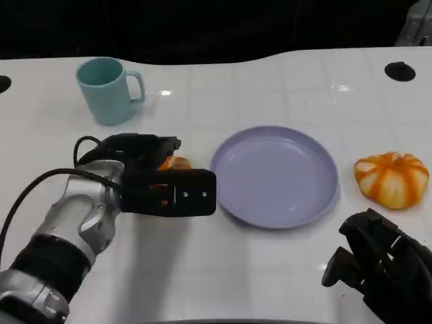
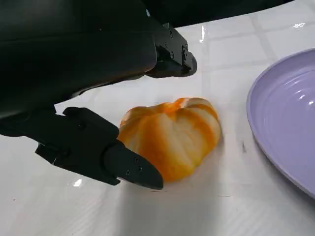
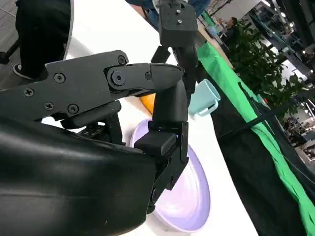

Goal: Grasp the bread from the table and place it into the plate.

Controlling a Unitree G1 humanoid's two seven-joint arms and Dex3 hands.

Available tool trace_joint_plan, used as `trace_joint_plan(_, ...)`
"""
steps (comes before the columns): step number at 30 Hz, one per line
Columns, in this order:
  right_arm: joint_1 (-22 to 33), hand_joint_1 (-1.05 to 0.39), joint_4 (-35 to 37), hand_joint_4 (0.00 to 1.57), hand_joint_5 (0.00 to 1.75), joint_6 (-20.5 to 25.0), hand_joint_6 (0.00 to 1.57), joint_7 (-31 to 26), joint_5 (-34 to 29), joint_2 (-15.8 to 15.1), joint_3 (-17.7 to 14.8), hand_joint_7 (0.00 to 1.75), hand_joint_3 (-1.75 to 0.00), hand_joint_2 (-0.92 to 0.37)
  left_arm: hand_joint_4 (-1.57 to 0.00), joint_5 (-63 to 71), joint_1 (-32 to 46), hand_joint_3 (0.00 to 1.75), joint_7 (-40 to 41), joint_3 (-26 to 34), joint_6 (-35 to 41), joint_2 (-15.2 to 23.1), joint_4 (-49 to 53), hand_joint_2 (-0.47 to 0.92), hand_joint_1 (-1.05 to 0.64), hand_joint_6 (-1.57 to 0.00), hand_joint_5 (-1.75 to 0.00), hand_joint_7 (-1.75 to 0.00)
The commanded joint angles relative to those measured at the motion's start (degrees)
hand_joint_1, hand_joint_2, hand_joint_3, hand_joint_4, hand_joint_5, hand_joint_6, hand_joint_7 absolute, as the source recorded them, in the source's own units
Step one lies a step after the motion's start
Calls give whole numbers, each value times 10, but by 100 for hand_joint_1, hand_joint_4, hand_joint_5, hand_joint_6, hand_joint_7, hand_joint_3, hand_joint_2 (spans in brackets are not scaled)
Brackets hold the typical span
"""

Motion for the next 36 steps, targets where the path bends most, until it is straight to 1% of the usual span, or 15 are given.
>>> trace_joint_plan(1, 9, -55, -11, 61, 174, 0, 57, 3, 6, -9, -6, 145, -23, -92, -2, 9, -83, 2, 93, -27, -37, -45, 201, 79, -42, -16, -9, 0)
trace_joint_plan(2, 10, -55, -11, 60, 174, -1, 57, 4, 7, -9, -6, 145, -24, -92, -1, 8, -96, 2, 108, -31, -44, -54, 235, 80, -43, -15, -8, 0)
trace_joint_plan(5, 10, -55, -11, 60, 175, -1, 56, 5, 7, -9, -6, 146, -24, -92, -1, 1, -116, 1, 131, -36, -60, -63, 283, 81, -43, -15, -8, 0)
trace_joint_plan(11, 14, -54, -15, 60, 175, -5, 56, 6, 1, -11, -4, 147, -25, -92, -3, -5, -134, 0, 150, -46, -80, -72, 329, 81, -41, -16, -8, -1)
trace_joint_plan(22, 14, -54, -15, 60, 175, -4, 56, 6, 5, -9, -6, 146, -24, -92, -4, -9, -139, 0, 159, -57, -85, -75, 343, 82, -43, -16, -7, 0)
trace_joint_plan(26, 13, -54, -15, 60, 175, -2, 56, 6, 7, -10, -7, 145, -25, -92, -3, -14, -140, 0, 152, -55, -87, -74, 343, 81, -38, -17, -6, 0)
trace_joint_plan(33, 13, -54, -15, 60, 175, -2, 56, 6, 7, -10, -7, 145, -25, -92, -4, -15, -140, 0, 152, -55, -87, -74, 343, 80, -38, -17, -5, 0)
trace_joint_plan(34, 14, -54, -15, 60, 175, -1, 56, 5, 7, -10, -7, 145, -25, -92, -4, -15, -133, 0, 176, -53, -95, -73, 344, 80, -38, -17, -5, 0)
trace_joint_plan(35, 14, -54, -15, 59, 175, -1, 56, 5, 7, -10, -7, 145, -25, -92, -11, -16, -128, 0, 194, -51, -102, -73, 346, 81, -36, -22, -9, -2)
trace_joint_plan(36, 14, -54, -16, 59, 175, -1, 56, 5, 7, -10, -7, 146, -24, -92, -14, -17, -125, 0, 207, -50, -106, -73, 347, 81, -36, -24, -10, -3)
